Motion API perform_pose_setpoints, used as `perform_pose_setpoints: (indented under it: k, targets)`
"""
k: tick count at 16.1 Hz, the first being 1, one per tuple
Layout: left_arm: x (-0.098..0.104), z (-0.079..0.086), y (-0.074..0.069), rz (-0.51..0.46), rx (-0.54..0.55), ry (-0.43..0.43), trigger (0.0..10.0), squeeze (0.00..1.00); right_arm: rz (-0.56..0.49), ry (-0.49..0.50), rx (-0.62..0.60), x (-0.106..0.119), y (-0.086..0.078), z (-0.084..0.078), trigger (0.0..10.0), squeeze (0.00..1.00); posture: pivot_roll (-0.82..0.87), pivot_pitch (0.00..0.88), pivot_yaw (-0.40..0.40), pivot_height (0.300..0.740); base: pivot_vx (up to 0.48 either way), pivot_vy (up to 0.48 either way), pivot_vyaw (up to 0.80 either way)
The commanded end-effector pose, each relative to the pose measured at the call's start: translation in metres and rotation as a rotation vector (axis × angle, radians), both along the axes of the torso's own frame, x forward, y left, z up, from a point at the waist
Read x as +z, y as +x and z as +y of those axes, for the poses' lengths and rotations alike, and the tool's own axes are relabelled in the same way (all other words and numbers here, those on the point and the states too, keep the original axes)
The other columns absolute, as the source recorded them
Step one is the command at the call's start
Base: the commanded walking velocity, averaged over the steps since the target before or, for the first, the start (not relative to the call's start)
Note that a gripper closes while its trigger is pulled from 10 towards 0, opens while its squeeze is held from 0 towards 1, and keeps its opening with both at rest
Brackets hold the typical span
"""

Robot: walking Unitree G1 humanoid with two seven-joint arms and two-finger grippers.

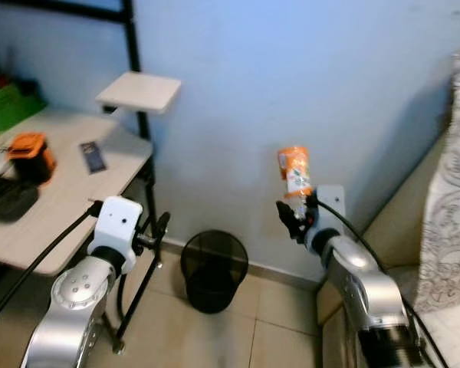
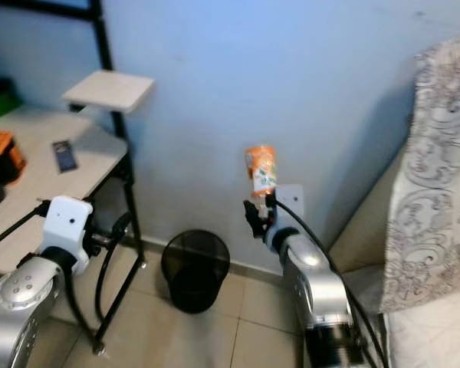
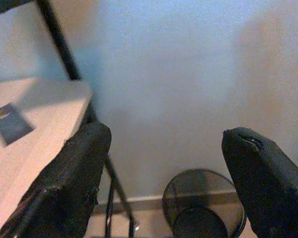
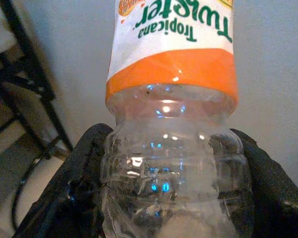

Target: Clean up the room

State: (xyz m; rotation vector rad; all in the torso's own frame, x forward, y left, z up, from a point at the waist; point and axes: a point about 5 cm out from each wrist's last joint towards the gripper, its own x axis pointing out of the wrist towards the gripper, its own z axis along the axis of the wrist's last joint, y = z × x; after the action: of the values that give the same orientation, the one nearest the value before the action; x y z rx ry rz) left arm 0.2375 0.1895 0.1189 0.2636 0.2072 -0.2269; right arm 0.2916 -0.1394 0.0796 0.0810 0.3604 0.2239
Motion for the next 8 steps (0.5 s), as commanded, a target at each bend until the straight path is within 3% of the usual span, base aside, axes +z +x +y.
perform_pose_setpoints:
  k: [1,8]
  targets:
    - [0.0008,-0.0021,0.0001,-0.001,-0.015,0.01,10.0,0.0,0.006,-0.022,-0.028,-0.0003,0.0017,-0.0114,10.0,0.0,0.11,0.0,-0.076,0.74,0.292,0.0,0.0]
    - [0.004,-0.0007,0.0055,0.002,-0.039,0.036,10.0,0.0,0.02,-0.012,-0.024,-0.0077,-0.0003,-0.0065,10.0,0.0,0.12,0.0,-0.053,0.74,0.289,0.0,0.0]
